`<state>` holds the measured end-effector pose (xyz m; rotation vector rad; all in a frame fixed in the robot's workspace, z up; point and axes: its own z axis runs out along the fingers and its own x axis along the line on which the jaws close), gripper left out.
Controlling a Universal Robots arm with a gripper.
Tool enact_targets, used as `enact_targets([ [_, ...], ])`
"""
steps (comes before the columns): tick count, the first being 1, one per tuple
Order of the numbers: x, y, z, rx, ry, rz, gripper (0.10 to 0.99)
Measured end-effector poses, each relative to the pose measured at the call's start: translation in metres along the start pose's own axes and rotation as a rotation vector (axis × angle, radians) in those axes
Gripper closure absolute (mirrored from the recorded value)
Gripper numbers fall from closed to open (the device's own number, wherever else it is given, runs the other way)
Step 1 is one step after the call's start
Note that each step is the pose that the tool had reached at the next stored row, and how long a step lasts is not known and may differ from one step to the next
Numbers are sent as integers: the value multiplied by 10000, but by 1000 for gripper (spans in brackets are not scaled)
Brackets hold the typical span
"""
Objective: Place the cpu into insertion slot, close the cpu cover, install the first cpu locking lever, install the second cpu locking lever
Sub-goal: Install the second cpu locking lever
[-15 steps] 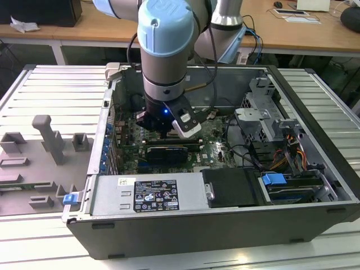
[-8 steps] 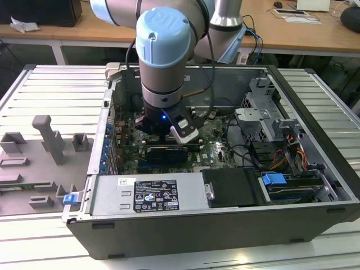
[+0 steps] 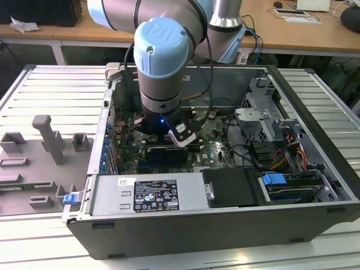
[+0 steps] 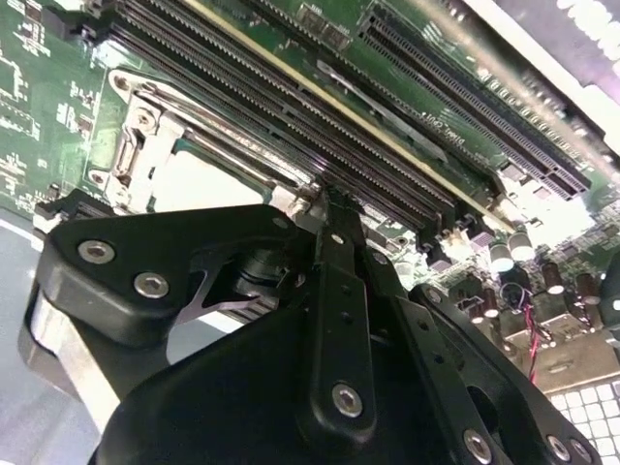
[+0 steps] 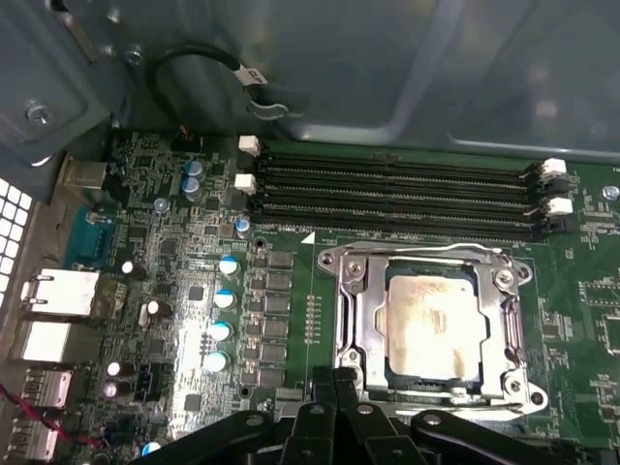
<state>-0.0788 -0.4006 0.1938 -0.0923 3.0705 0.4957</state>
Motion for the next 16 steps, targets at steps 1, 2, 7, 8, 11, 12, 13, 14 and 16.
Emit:
enact_targets([
  [1,15,1,0,-10,1,0,980],
  [2,17,2,-7,-10,1,0,980],
  [7,15,23,-68,-12,-1,1,980],
  [8,14,26,-78,-11,0,1,980],
  [11,13,35,-103,-12,0,0,980],
  [12,13,38,-114,-11,0,0,980],
  [13,12,46,-138,-11,0,1,980],
  [14,11,52,-156,-12,-1,1,980],
  [16,9,65,-193,-12,0,1,980],
])
